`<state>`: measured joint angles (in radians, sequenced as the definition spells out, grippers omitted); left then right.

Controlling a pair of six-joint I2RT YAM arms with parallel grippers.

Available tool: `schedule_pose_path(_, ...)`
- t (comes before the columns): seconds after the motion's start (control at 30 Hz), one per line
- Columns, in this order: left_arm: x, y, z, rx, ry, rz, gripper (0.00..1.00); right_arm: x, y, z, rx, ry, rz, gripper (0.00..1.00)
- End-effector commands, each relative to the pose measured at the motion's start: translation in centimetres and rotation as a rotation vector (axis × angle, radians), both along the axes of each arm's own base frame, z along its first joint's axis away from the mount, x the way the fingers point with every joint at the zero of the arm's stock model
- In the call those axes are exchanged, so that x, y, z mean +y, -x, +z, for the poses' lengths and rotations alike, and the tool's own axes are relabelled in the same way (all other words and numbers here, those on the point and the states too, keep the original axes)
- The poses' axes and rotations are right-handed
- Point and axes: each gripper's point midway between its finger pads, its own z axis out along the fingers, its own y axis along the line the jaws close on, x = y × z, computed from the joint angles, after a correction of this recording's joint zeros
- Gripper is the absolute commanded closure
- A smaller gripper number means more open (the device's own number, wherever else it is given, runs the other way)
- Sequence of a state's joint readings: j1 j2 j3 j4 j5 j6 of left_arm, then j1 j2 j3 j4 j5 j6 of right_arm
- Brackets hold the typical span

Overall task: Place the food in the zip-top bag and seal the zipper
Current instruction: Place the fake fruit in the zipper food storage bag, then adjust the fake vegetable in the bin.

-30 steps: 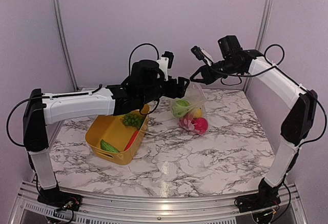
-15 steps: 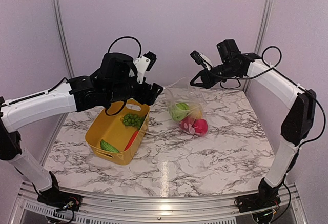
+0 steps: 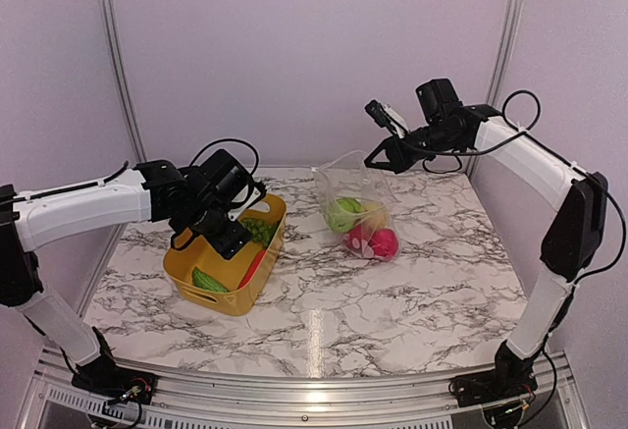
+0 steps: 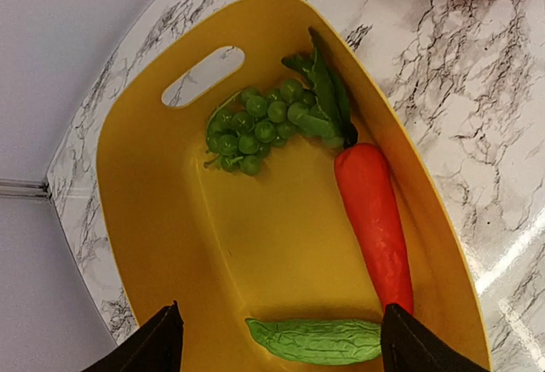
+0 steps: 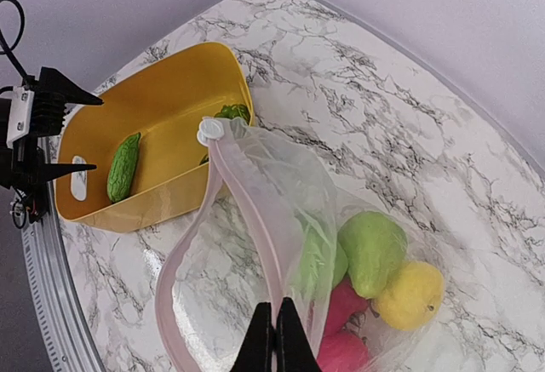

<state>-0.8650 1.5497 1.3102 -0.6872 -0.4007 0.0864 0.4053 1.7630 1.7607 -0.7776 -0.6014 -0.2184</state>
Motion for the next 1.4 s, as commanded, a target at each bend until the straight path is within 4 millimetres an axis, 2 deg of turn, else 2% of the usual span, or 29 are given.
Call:
schedule_pose_path(0.0,4.0,1.4,-2.7,0.116,-0.184,-0.034,0.18,-0.3,0.3,1.6,-0.051,-0.015,0.007,1.00)
schedule_pose_path(0.17,6.7,2.4,-6.5,0.254,-0.355,-0.032,0.19,-0.6,0.6,1.6,-0.058,-0.009,0.005,1.00)
schedule_pose_path(0.4,7.3,4.3,-9.0,0.355,-0.402,-0.131,0.20,-0.7,0.9,1.4,-0.058,-0.007,0.006,1.00)
schedule_pose_path(0.53,8.0,4.9,-10.1,0.388,-0.443,-0.162,0.20,-0.7,1.0,1.4,-0.055,-0.010,0.009,1.00)
schedule_pose_path(0.93,8.0,6.3,-14.0,0.562,-0.529,-0.228,0.20,-0.7,1.3,1.2,-0.056,-0.009,0.017,1.00)
schedule_pose_path(1.07,8.0,4.7,-14.1,0.514,-0.570,-0.206,0.21,-0.8,1.4,1.1,-0.054,-0.007,0.014,1.00)
schedule_pose_path(1.17,7.4,1.9,-13.3,0.421,-0.552,-0.127,0.22,-0.8,1.4,1.2,-0.057,-0.009,0.013,1.00)
schedule_pose_path(1.23,7.2,-0.6,-12.0,0.321,-0.541,-0.053,0.22,-0.8,1.4,1.3,-0.058,-0.009,0.013,1.00)
schedule_pose_path(1.3,6.9,-3.5,-9.7,0.191,-0.519,0.021,0.22,-0.9,1.4,1.3,-0.059,-0.008,0.010,1.00)
schedule_pose_path(1.37,6.4,-5.3,-7.3,0.093,-0.461,0.065,0.22,-0.9,1.5,1.2,-0.060,-0.005,0.010,1.00)
